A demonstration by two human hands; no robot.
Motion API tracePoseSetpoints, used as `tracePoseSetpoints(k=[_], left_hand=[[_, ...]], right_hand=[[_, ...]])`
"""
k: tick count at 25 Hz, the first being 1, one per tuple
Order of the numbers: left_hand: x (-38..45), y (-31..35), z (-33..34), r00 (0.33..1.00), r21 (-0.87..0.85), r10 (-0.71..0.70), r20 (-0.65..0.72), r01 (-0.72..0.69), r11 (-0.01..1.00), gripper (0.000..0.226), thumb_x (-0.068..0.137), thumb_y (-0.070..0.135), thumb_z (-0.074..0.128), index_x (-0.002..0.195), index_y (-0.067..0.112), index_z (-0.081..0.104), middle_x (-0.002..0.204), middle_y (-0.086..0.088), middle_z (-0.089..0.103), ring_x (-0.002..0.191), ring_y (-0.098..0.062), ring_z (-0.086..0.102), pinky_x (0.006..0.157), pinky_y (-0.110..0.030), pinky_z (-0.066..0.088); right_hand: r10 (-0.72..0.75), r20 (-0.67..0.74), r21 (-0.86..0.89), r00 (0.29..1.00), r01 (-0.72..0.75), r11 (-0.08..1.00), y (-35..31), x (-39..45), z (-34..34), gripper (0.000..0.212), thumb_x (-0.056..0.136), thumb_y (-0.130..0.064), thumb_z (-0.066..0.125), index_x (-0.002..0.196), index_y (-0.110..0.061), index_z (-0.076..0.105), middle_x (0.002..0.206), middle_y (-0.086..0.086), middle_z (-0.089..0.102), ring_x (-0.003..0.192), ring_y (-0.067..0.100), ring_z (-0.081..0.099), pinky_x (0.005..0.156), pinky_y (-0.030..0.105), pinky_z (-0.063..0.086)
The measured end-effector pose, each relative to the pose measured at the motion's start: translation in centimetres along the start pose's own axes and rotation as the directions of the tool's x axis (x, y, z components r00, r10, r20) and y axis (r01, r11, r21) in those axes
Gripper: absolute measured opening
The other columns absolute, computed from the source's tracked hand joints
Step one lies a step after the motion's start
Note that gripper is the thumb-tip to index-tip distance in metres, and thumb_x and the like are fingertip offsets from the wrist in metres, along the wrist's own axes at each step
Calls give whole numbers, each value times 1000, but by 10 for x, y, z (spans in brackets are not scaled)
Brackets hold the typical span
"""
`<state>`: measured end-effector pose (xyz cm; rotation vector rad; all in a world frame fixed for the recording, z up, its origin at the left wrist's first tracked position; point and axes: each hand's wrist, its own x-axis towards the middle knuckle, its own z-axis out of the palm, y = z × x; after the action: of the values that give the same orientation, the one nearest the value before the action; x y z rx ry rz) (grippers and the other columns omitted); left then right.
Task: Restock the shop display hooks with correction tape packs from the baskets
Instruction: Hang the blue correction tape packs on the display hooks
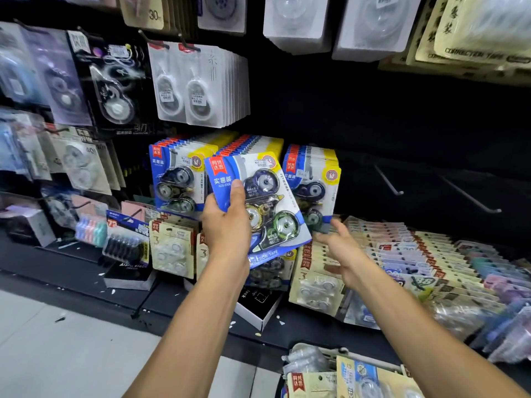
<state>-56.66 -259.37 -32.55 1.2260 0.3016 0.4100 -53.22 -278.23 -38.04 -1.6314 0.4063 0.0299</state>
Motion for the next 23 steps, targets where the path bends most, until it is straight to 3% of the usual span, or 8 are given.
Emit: tracePoseSetpoints(k=[2,5,9,11,15,17,20,23], left_hand=[[1,-2,3,1000,2,-16,7,16,1000,13,100,42,61,92,32,61,97,10,69,79,-4,60,65,-23,44],[1,-9,8,998,24,-53,28,52,998,23,90,43,75,98,23,68,95,5,74,84,-15,68,76,-34,55],[1,-12,11,988,29,-98,121,95,995,33,89,50,72,108,25,64,106,12,71,96,-9,68,91,-36,53],[-1,-10,11,990,60,-67,124,60,996,14,101,42,59,100,29,62,108,10,69,93,-7,65,84,-31,48],[4,-11,9,998,110,57,-34,-53,992,21,107,37,47,107,22,63,109,1,66,84,-12,59,76,-32,43],[11,-9,3,988,71,80,-131,-71,995,23,107,36,47,109,19,63,104,0,64,76,-14,53,73,-32,41],[18,-7,-2,975,76,106,-196,-93,993,24,107,35,47,111,17,63,99,1,62,76,-15,50,78,-35,44],[17,-9,-1,975,100,104,-197,-86,991,27,106,36,47,113,16,64,109,-10,66,80,-17,51,87,-44,52]], right_hand=[[-227,-24,45,974,228,973,-1,-12,-3,44,100,-37,57,143,-32,47,128,-4,64,108,17,60,82,36,49],[-453,164,17,876,456,890,-11,-36,2,52,82,-51,66,126,-24,60,101,-3,74,88,10,68,73,23,53],[-384,149,-22,911,391,920,-9,-39,0,34,78,-38,78,104,-17,71,93,4,77,77,20,71,66,34,58],[-357,91,7,930,358,934,-2,-36,-5,23,86,-30,75,104,-17,69,91,5,76,66,20,68,53,32,55],[-295,-90,95,951,303,948,1,-32,-18,22,91,-30,72,105,-14,65,89,8,73,66,21,62,38,25,44],[-321,-176,-8,931,325,946,3,-28,-27,22,90,-33,73,106,-20,68,91,6,75,67,21,63,42,27,46],[-438,-217,-131,873,418,899,6,-27,-34,17,88,-42,74,101,-32,71,87,-7,77,80,17,73,69,40,60],[-499,-181,-214,847,462,861,5,-33,-30,17,89,-45,71,102,-34,71,83,-11,75,78,14,73,68,38,58]])
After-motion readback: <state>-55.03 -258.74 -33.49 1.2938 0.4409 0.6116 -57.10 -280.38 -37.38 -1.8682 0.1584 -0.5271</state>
